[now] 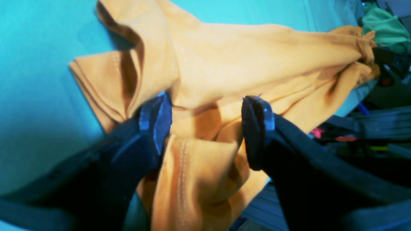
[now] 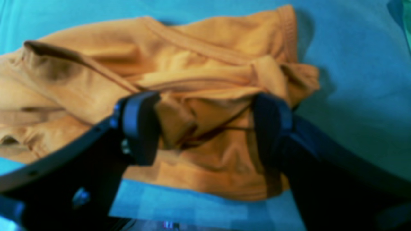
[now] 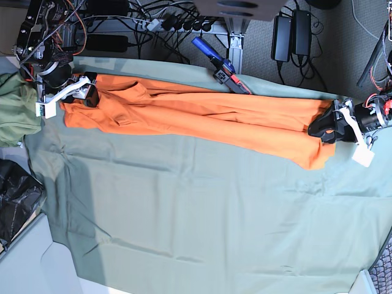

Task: Fold the T-shirt properly
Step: 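Lay the folded hem down near the collar, holding both corners, then regrasp the folded end with the left gripper and pull it along the cloth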

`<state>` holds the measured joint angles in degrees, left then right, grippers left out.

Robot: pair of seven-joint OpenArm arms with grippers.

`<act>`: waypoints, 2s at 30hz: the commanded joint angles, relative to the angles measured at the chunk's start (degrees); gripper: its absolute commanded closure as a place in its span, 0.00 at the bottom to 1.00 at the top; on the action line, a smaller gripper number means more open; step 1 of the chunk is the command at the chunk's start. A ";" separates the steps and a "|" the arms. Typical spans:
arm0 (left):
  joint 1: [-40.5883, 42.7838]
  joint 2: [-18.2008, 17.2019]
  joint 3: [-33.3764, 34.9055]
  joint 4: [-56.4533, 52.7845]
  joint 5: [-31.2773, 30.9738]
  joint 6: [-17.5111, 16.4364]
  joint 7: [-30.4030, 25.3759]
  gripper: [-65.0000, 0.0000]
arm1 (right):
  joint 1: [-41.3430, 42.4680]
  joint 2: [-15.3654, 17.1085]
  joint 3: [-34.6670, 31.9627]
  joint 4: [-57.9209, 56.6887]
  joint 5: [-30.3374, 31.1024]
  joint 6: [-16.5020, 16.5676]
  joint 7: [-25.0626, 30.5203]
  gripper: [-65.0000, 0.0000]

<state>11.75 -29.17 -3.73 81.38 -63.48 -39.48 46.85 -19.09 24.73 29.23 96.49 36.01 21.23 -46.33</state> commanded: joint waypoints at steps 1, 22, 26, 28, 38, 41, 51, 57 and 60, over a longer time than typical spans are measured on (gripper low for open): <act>-0.46 -0.72 -0.48 0.72 -0.46 -0.52 -0.96 0.41 | 0.15 1.07 0.55 0.92 0.44 4.68 1.09 0.32; 6.45 -2.67 -12.00 0.74 -6.64 -0.52 4.37 0.41 | 0.20 1.09 0.55 0.92 0.44 4.68 1.09 0.32; 7.76 -0.61 -12.00 0.72 -7.19 -0.52 4.42 0.41 | 0.17 1.07 0.55 0.92 0.44 4.68 1.09 0.32; 7.82 0.79 -12.00 0.72 -7.17 -0.52 4.39 0.41 | 0.17 1.07 0.55 0.92 0.46 4.68 1.09 0.32; 5.60 5.68 -12.00 0.72 -6.64 -0.52 2.25 0.41 | 0.15 1.07 0.55 0.92 0.46 4.68 1.05 0.32; 3.89 6.38 -12.00 0.72 -4.76 -0.52 1.46 0.41 | 0.15 1.07 0.55 0.92 0.48 4.68 1.03 0.32; 2.64 8.24 -11.93 -2.34 -2.23 -0.52 -1.33 0.41 | 0.17 1.07 0.55 0.90 0.48 4.68 0.87 0.32; 0.33 8.55 -11.93 -2.51 -0.79 -0.52 -2.10 0.41 | 0.15 1.07 0.55 0.92 0.50 4.68 0.72 0.32; -1.22 9.35 -11.93 -2.89 3.98 -0.52 -4.11 0.41 | 0.15 1.07 0.55 0.92 0.50 4.68 0.39 0.32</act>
<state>10.94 -19.29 -15.40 78.06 -58.76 -39.53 43.51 -19.09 24.73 29.23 96.49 36.01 21.23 -46.61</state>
